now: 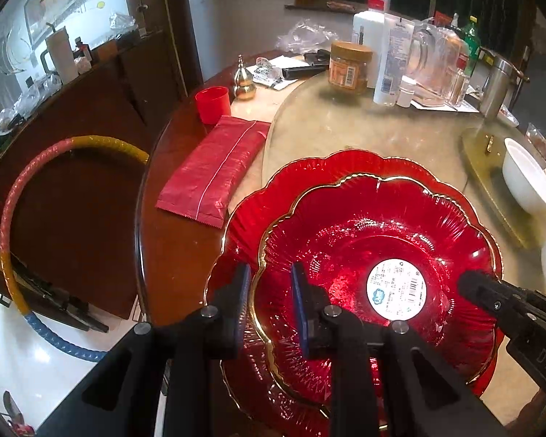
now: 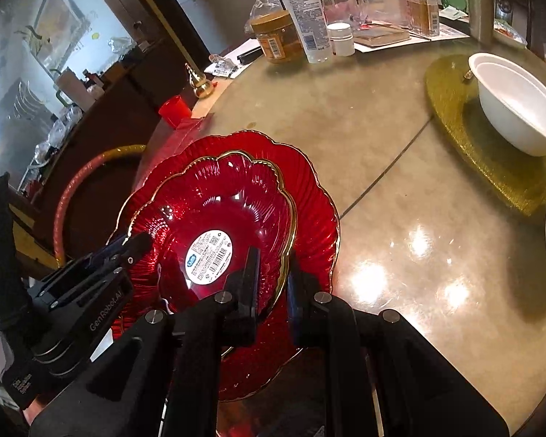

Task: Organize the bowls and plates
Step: 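Carry the small red plate and lower it onto the large red plate, then open both grippers and withdraw from the stacked red plates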

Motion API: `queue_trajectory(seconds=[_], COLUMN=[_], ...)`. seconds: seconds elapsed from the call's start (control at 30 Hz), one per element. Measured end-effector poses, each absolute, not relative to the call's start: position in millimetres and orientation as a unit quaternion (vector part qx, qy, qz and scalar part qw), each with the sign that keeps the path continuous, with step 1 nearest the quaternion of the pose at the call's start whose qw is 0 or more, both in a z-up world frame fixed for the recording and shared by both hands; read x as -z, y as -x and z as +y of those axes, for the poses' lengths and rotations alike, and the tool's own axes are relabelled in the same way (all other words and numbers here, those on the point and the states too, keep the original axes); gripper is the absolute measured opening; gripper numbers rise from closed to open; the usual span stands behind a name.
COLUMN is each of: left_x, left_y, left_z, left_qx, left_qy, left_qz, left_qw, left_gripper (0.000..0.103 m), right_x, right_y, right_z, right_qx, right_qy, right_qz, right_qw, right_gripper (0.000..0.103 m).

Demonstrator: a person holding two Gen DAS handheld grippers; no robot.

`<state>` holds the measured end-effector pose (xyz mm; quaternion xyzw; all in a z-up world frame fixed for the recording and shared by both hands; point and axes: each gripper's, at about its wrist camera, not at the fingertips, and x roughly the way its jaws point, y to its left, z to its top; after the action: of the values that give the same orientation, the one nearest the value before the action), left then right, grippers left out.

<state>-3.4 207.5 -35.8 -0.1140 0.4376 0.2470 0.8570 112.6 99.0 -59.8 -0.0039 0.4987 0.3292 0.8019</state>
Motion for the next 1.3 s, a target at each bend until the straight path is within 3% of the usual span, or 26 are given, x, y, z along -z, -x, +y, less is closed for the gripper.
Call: queue_trajectory(seconds=[0.73,1.3], left_x=[39.0,38.7], left_y=[6.0,7.2], left_z=[204.5,201.1], left_qx=[-0.250,-0.255], left_qy=[0.107,0.095], left_qz=[0.437,0.432], left_qw=[0.857,0.860], left_gripper=[0.022,0.022], right_x=[56.1,53.6], right_y=[-106.2,-99.4], right_z=[110.1,123.6], right_qx=[-0.317,-0.310], right_qy=[0.068,0.145], right_qz=[0.509,0.508], right_qw=[0.797,0.791], right_gripper=[0.013,0.020])
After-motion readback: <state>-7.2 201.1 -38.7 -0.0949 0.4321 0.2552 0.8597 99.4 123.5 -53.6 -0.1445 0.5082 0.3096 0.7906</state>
